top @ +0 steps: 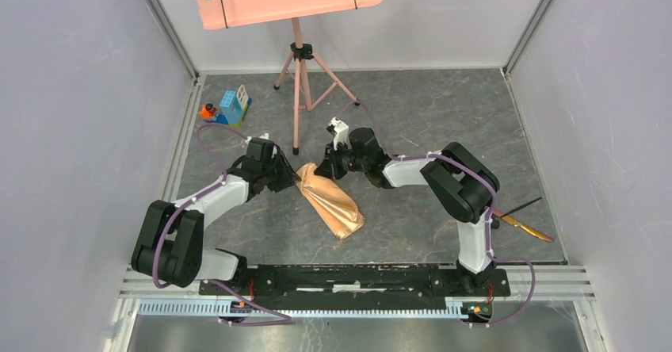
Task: Fold the napkin into a case and place the utensils inside
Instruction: Grasp the top corner of the smaller rectangle folded napkin from the folded napkin.
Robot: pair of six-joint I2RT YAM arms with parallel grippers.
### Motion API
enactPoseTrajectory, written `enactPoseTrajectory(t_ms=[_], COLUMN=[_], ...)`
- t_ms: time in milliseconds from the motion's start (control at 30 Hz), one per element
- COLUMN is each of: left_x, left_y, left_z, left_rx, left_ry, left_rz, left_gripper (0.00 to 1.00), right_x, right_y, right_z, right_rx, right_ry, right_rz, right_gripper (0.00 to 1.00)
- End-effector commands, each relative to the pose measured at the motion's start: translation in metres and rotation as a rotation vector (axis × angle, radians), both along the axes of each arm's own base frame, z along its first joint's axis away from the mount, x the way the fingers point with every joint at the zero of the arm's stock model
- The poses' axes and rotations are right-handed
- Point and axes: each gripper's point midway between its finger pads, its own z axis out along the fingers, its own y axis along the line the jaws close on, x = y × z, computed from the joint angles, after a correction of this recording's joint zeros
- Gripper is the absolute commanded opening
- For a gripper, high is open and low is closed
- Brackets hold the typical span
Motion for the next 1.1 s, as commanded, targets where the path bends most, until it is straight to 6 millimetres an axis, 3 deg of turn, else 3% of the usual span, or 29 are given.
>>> enactPoseTrajectory(t_ms=[0, 333, 433, 567, 700, 767, 900, 1067], left_x=[-0.003, 0.0, 0.006, 0.008, 0.009, 0.007, 0.005, 0.007], left_y=[-0.002, -0.021, -0.031, -0.025, -0.016, -0.012, -0.01, -0.014], left_z=[-0.008, -0.018, -0.011, -0.005, 0.012, 0.013, 0.017, 0.017], left_rx=[0.0, -0.086, -0.113, -0.095, -0.077, -0.073, -0.07, -0.077], left_ry=[0.013, 0.033, 0.002, -0.021, -0.077, -0.07, -0.069, -0.058], left_rz=[-0.027, -0.031, -0.036, 0.003, 0.037, 0.046, 0.041, 0.018], left_gripper=[0.38, 0.3, 0.29, 0.28, 0.34, 0.35, 0.33, 0.3], right_x=[0.009, 0.006, 0.01, 0.012, 0.007, 0.004, 0.003, 0.006], right_y=[0.009, 0.035, 0.046, 0.041, 0.035, 0.035, 0.024, 0.006], right_z=[-0.008, -0.047, -0.05, -0.045, -0.037, -0.023, 0.0, 0.004], right_rx=[-0.019, -0.118, -0.124, -0.111, -0.098, -0.083, -0.082, -0.113], right_ry=[-0.031, -0.037, -0.036, -0.035, -0.028, -0.036, -0.057, -0.072], right_rz=[-0.006, -0.012, -0.02, -0.052, -0.03, -0.012, -0.017, -0.018], right_gripper=[0.08, 0.09, 0.09, 0.08, 0.09, 0.1, 0.18, 0.26])
